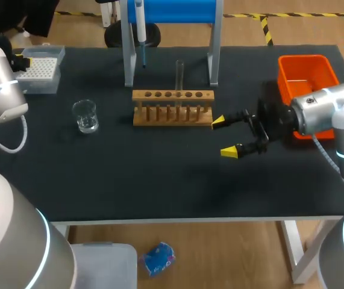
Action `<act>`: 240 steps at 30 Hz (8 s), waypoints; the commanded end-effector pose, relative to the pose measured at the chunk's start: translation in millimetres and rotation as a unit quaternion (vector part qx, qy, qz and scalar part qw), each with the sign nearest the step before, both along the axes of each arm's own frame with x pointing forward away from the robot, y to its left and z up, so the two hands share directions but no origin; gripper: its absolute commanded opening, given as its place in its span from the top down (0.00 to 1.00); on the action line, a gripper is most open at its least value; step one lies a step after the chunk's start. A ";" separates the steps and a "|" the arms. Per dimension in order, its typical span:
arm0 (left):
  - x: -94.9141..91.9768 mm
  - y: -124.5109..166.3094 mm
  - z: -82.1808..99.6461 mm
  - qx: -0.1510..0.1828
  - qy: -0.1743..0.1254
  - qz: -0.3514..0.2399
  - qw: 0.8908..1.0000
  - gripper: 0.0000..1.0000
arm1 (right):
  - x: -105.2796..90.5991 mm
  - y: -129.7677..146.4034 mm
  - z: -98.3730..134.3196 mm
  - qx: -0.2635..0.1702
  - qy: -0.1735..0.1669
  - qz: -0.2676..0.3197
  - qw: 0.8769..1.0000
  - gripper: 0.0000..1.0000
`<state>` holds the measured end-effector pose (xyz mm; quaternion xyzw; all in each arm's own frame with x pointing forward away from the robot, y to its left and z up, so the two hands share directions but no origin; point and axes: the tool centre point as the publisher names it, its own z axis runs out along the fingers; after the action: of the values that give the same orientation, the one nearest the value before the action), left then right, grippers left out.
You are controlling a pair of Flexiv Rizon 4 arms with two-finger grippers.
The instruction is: Invert the test tube, pick up the pipette, mount the tip to pipette, aspirate from beaker and dispense into the tube, eject the tip, return the pipette, and cap with the stopper.
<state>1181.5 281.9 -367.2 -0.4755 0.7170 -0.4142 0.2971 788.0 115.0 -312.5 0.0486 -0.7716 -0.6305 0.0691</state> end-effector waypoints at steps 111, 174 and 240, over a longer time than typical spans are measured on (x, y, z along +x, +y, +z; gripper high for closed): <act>-208.8 -214.2 168.0 0.012 0.011 -0.314 0.949 1.00 | -1.0 0.2 0.0 -0.001 -0.001 -0.001 1.000 0.00; -342.0 -431.8 139.9 -0.023 0.018 -0.388 0.921 1.00 | -1.1 2.4 -1.9 -0.001 -0.001 -0.001 1.000 0.00; -368.9 -531.5 109.8 -0.043 -0.013 -0.457 0.888 1.00 | 24.3 54.1 20.9 0.076 -0.028 0.025 0.996 0.31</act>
<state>810.6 -247.4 -253.5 -0.1037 0.8347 -0.5370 0.0639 811.4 167.0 -289.6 0.0903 -0.7223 -0.6831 0.0586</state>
